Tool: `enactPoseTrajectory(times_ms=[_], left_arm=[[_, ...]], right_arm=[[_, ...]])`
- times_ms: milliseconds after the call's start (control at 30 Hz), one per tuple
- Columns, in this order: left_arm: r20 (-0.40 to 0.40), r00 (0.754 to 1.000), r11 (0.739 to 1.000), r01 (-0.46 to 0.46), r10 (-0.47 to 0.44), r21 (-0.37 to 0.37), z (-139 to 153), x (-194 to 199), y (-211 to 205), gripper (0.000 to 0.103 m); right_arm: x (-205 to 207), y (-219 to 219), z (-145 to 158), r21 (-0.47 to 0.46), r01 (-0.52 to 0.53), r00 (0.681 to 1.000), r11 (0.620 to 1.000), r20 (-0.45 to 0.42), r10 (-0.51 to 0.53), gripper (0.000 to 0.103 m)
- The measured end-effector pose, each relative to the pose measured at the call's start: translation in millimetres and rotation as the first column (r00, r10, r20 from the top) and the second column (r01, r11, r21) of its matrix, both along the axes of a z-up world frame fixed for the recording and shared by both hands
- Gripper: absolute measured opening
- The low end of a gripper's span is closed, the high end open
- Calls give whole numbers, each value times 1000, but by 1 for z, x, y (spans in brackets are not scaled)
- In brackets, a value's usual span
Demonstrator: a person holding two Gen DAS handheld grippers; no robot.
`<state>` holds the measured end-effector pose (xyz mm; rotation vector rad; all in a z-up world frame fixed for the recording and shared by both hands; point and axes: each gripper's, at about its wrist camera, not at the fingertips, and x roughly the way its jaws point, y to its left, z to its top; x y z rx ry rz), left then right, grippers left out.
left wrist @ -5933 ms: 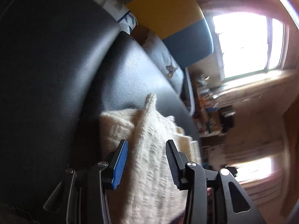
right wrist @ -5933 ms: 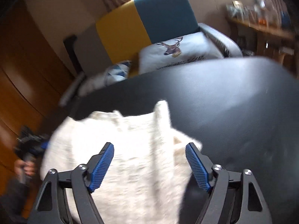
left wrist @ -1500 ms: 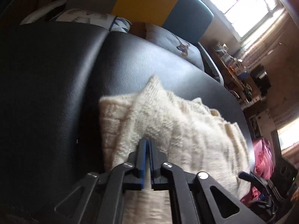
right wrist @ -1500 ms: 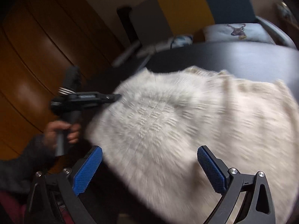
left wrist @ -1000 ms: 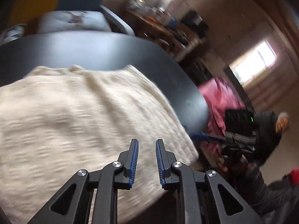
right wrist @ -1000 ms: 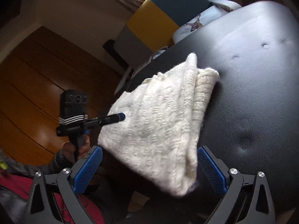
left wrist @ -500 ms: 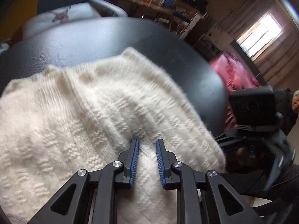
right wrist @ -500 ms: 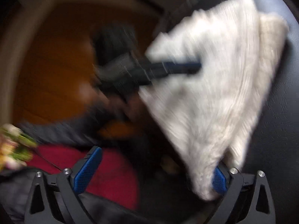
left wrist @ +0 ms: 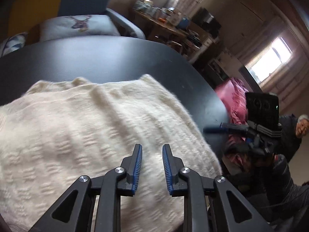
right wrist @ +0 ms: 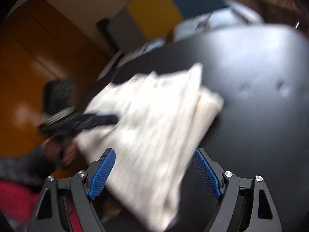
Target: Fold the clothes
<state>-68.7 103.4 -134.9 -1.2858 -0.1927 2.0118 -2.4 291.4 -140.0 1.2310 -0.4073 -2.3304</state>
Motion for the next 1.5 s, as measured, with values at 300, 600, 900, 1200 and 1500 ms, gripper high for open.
enactPoseTrajectory(times_ms=[300,600,900,1200,1500], left_arm=[[-93,989,987,-124,115,-100,-12,1,-32,22],[2,983,983,-186,186,-6,-20,-4,-55,22],[-107,928,933,-360,357,-13,9,-4,-143,27],[-21,874,874,-486,485,-14,-32,-9,-199,22],[231,793,738,-609,563,291,-27,3,-325,51]], right_arm=[[-43,-33,-17,463,139,990,876,-50,-131,9],[-50,-20,-9,433,220,975,874,-70,-211,16],[-62,-77,28,312,191,976,931,-160,-147,64],[-84,-120,-41,350,181,983,919,-39,-179,70],[-79,-116,-50,310,185,982,932,-92,-165,74]])
